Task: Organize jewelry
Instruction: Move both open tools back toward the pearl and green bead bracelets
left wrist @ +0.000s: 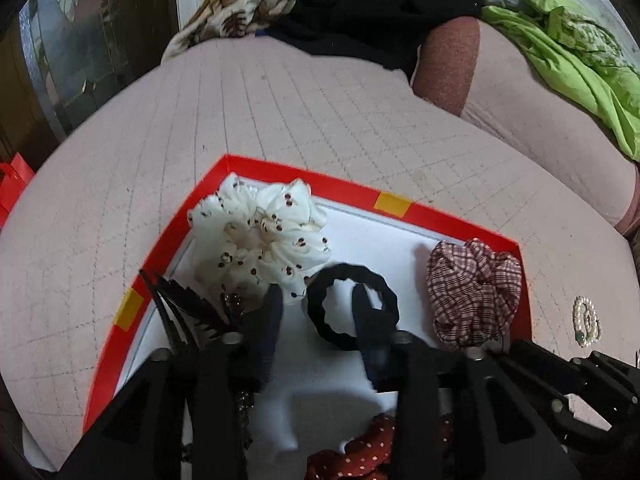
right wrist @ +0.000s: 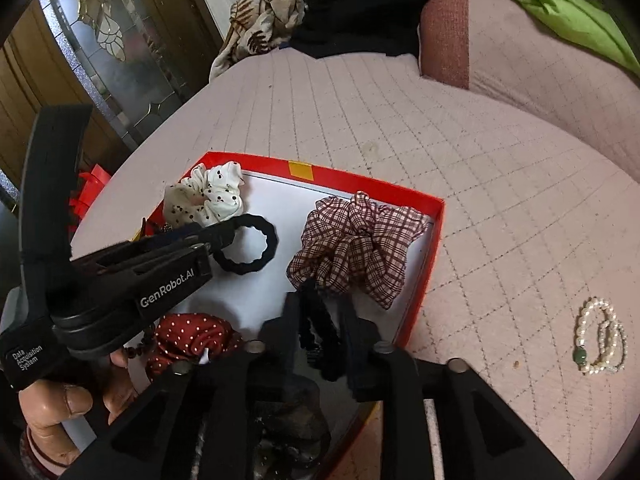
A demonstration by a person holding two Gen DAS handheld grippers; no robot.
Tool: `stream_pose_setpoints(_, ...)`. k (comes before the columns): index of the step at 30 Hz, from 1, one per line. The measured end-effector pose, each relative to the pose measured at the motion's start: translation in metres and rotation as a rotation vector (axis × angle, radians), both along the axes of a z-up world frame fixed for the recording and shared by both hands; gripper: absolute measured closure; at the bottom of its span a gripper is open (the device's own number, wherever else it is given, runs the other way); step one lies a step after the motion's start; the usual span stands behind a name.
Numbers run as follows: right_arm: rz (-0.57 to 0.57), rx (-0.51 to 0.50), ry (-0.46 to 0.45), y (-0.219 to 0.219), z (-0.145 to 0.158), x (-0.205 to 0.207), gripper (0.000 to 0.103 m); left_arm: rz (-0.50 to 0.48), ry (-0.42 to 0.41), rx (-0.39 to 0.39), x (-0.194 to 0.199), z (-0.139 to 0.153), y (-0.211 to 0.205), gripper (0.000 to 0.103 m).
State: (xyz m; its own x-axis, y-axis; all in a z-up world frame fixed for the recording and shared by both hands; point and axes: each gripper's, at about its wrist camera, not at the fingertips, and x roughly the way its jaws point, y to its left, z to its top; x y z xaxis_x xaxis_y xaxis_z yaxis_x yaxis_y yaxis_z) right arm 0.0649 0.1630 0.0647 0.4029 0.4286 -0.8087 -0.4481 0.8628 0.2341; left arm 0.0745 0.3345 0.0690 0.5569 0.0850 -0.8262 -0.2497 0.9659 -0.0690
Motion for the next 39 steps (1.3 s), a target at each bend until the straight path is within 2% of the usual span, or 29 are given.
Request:
stream_pose_setpoints(1,-0.001,-0.002,-0.011,-0.002,0.002,-0.003,0.062,0.004,-0.014,0.003,-0.003,0.003,-0.001,0.065)
stream_pose_setpoints(2,-0.004,-0.004,-0.026,-0.004,0.005,-0.008,0.061,0.007,-0.023,0.0,-0.006,0.005,0.0,0.065)
stream_pose_setpoints(6,0.004,-0.005,-0.08,-0.028,0.023,-0.035,0.061,0.017,-0.055,-0.014,-0.02,0.011,-0.001,0.062)
stream_pose_setpoints(9,-0.019,-0.012,-0.114,-0.053,0.032,-0.061,0.06,0.02,-0.07,0.006,-0.033,0.015,-0.005,0.062)
stream_pose_setpoints(13,-0.06,-0.018,-0.137,-0.088,0.034,-0.1,0.058,0.008,-0.107,0.042,-0.056,0.028,-0.018,0.062)
stream_pose_setpoints(16,-0.08,-0.049,-0.18,-0.11,0.033,-0.13,0.058,0.013,-0.132,0.087,-0.077,0.038,-0.031,0.055)
stream_pose_setpoints(20,-0.122,-0.061,-0.205,-0.136,0.032,-0.151,0.056,0.005,-0.151,0.103,-0.115,0.049,-0.054,0.054)
stream_pose_setpoints(24,-0.167,-0.042,-0.211,-0.16,0.033,-0.159,0.054,-0.024,-0.172,0.111,-0.147,0.06,-0.087,0.054)
stream_pose_setpoints(29,-0.223,-0.034,-0.25,-0.19,0.034,-0.169,0.054,-0.077,-0.197,0.109,-0.174,0.072,-0.133,0.046)
stream_pose_setpoints(34,-0.279,0.012,-0.234,-0.215,0.029,-0.173,0.054,-0.17,-0.212,0.195,-0.186,0.081,-0.186,0.046)
stream_pose_setpoints(39,-0.321,0.025,-0.273,-0.23,0.038,-0.178,0.053,-0.212,-0.205,0.173,-0.199,0.089,-0.215,0.046)
